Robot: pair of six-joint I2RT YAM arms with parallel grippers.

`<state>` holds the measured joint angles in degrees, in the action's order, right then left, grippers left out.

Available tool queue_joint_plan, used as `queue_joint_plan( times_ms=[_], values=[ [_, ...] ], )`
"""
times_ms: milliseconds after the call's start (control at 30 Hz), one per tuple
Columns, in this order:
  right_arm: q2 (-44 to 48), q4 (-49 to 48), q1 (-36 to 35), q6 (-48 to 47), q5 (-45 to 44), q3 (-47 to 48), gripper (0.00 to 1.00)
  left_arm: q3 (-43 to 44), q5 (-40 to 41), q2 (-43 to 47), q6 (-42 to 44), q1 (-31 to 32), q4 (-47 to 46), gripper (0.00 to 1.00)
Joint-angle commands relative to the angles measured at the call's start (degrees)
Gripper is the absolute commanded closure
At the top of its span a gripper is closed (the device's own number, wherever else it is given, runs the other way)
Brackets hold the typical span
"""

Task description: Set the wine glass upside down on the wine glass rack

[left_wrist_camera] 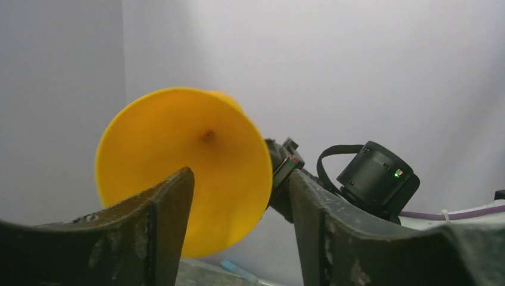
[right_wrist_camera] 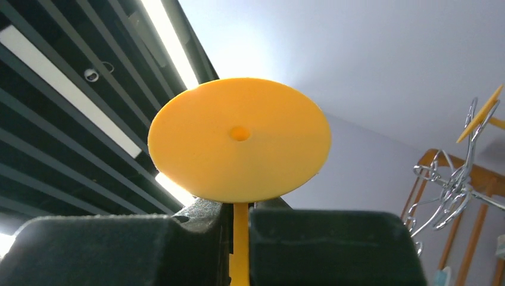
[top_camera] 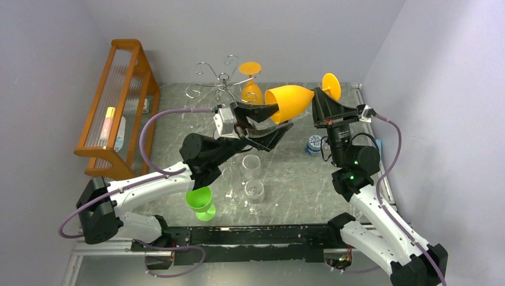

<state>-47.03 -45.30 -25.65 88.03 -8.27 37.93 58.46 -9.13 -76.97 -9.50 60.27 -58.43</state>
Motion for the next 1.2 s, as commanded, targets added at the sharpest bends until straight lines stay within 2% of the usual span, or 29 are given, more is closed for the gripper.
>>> queue_joint_plan(
  times_ms=[0,100,200,300,567,667,800,867,1000,1167],
  values=[
    [3.2,1.6,0.1,-6.8,-2.4,1.5,1.0,-3.5,6.4,4.7,-2.7,0.2,0.1,0.3],
    [5.9,6.5,0.2,-13.8,-5.7,2.2,1.0,-4.3,9.0,8.2,-6.2,0.2,5.4,0.23],
    [8.7,8.1,0.2,-23.7,-7.0,2.5,1.0,-1.6,10.0,11.1,-8.6,0.2,16.7,0.19],
    [12.1,8.2,0.2,-37.0,-6.6,1.3,1.0,3.9,11.9,12.5,-10.4,0.2,31.2,0.15],
    [16.0,21.4,0.2,-66.0,-3.0,5.4,1.0,20.7,7.8,9.6,-15.9,0.2,52.9,0.07],
    [16.3,23.7,0.2,-75.0,2.3,6.0,1.0,25.0,2.9,6.9,-18.2,0.2,56.1,0.04],
    [15.6,26.3,0.2,-85.8,15.8,7.5,1.0,28.7,-3.4,3.7,-22.0,0.2,56.5,0.04],
    [15.5,27.3,0.2,-88.4,18.9,8.1,1.0,30.9,-4.9,2.3,-23.0,0.2,57.9,0.04],
    [15.9,27.1,0.2,-94.5,23.7,7.5,1.0,31.9,-2.8,1.3,-25.7,0.1,59.9,0.04],
    [16.3,27.1,0.2,-98.7,29.6,6.1,1.0,32.1,-7.2,-0.4,-29.0,-0.1,58.8,0.05]
  ],
)
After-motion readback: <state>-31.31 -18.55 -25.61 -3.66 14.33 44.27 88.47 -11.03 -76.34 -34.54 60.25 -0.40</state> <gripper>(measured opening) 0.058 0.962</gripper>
